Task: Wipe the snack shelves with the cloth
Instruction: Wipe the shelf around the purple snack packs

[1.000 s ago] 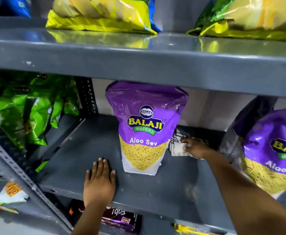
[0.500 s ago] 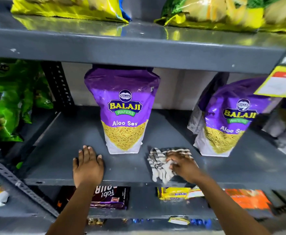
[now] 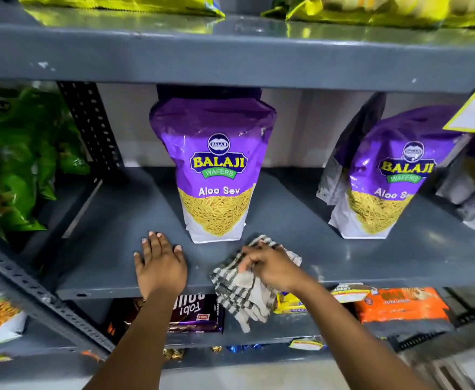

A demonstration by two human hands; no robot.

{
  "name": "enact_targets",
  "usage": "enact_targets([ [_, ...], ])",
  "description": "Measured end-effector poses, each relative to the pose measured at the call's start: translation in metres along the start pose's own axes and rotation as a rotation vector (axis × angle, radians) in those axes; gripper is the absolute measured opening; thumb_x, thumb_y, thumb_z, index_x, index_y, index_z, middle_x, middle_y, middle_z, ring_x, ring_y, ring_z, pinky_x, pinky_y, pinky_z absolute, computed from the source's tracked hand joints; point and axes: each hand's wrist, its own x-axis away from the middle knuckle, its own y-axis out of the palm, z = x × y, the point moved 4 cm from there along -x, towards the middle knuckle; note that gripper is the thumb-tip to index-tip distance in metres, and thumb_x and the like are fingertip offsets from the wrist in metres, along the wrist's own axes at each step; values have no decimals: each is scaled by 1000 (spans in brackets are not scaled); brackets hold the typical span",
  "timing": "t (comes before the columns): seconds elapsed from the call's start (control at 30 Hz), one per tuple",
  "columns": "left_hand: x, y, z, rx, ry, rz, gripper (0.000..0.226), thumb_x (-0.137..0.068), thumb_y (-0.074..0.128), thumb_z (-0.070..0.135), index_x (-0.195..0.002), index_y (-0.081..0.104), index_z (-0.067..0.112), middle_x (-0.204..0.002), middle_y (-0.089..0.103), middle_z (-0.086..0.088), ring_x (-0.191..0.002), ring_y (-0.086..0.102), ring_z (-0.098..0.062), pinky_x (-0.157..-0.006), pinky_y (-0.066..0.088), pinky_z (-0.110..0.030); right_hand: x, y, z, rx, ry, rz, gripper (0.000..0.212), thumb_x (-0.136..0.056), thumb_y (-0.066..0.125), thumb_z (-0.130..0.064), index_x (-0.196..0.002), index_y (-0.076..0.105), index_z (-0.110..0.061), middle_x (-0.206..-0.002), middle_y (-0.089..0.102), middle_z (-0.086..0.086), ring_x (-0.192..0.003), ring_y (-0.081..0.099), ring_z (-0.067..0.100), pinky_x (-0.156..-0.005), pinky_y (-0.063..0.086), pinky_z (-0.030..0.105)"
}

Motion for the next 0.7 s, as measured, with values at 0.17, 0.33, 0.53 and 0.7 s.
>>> enact_targets([
  [0.17, 0, 1, 0, -11, 7, 9, 55, -98, 18, 32, -145, 10, 4, -157, 7, -12, -144, 3, -27, -118, 5, -45, 2, 45, -9, 407, 44, 14, 76, -83, 38, -60, -142, 6, -24, -156, 5, 0, -143, -6, 21, -115, -11, 51],
  [0.33, 1, 1, 0, -13, 15, -2, 55, -98, 17, 32, -145, 9, 4, -157, 7, -13, -144, 3, -27, -118, 4, -45, 23, 10, 30, 522, 7, 7, 73, -86, 47, -45, -142, 4, -27, -156, 1, -7, -143, -5, 16, -116, -6, 44],
  [0.53, 0, 3, -1, -3, 10, -18, 56, -98, 17, 32, -144, 8, 3, -157, 6, -13, -144, 2, -28, -118, 4, -46, 67, -73, 89, 293, 196, 151, 50, -82, 58, -6, -129, 45, -15, -142, 45, 11, -130, 41, 23, -101, 32, 26],
  [0.7, -1, 5, -1, -14, 2, -10, 56, -97, 16, 31, -144, 8, 2, -157, 6, -14, -144, 3, -28, -118, 4, -46, 36, -72, 18, 97, -17, 409, 47, -80, 47, 2, -126, 47, -7, -134, 50, 16, -120, 44, 16, -97, 35, 12],
])
